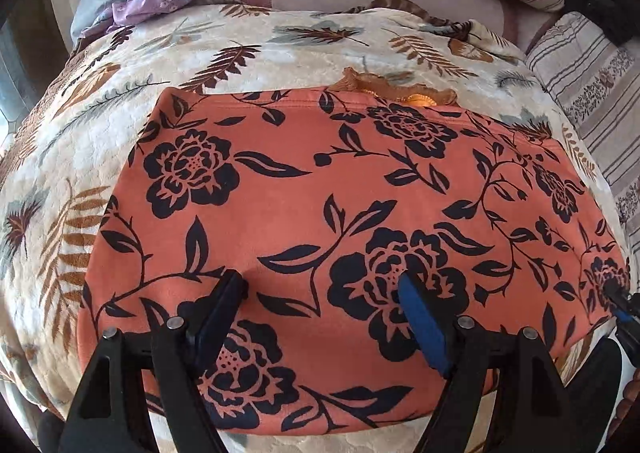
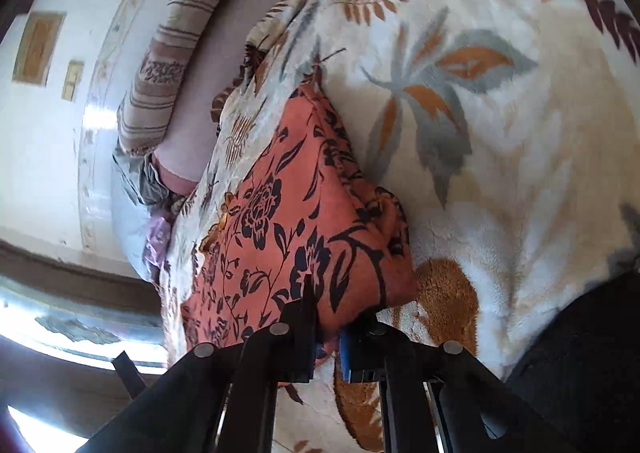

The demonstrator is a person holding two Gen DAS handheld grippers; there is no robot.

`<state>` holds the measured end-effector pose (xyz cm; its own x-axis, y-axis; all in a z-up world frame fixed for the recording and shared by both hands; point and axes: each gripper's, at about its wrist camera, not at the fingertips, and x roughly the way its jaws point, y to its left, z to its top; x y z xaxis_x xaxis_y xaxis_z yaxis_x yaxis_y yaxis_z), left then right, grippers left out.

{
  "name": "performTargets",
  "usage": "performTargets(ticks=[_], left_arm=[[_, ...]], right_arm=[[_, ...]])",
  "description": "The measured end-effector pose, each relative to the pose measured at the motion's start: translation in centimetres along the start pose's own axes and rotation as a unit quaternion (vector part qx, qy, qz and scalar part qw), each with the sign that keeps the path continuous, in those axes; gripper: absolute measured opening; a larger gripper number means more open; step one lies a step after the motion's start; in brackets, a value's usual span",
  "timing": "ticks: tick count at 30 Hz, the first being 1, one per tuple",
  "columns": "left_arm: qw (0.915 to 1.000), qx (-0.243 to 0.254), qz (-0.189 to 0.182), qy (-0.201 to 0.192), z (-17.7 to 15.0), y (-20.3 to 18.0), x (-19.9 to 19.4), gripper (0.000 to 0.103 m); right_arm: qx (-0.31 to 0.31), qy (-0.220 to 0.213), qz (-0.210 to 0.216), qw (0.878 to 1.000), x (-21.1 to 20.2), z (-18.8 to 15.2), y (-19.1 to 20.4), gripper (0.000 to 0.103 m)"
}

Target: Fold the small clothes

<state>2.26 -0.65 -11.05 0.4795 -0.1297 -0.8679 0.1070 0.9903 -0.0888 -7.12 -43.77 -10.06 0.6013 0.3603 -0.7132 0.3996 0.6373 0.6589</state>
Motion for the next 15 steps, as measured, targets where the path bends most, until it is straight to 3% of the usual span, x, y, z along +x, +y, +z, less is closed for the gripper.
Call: performTargets(ticks=[2,4,5,8,9,11,15], left_arm=[[0.9997,-0.012,-0.011,-0.02,0.4,0.0,-1.3,0.08],[0.9986,-0.019,-0.019,-0.045,0.7,-0.1,-2.4,0.08],[0.9986,-0.016,-0.02,-0.047,0.8,-0.3,-2.3,0.081],[0.9997,0.014,0.002,0.021,0.5,-1.1,1.8,0.081],[0.9996,0.024,0.012,0.01,0.0,-1.4,2.4,0.084],[0.9986,0.04,0.03,-0.015,-0.5,-2.0,2.0,0.085],[0.9995,0.025,0.02,-0.009,-0.3,-1.6,2.0,0.086]], right_arm=[[-0.016,0.033,-0.03,0.999,0.6,-0.2,-1.0,0.019],[-0.018,0.049,-0.013,0.999,0.1,-0.3,-2.3,0.048],[-0.019,0.051,0.004,0.999,-0.5,-0.1,-2.5,0.05],[-0.026,0.023,0.015,0.999,-3.3,1.2,-2.2,0.071],[-0.031,0.006,0.029,0.999,-4.1,2.0,-1.8,0.076],[-0.049,-0.009,0.046,0.998,-4.9,4.3,-1.2,0.076],[-0.096,0.039,0.047,0.994,-1.0,9.6,0.6,0.076]])
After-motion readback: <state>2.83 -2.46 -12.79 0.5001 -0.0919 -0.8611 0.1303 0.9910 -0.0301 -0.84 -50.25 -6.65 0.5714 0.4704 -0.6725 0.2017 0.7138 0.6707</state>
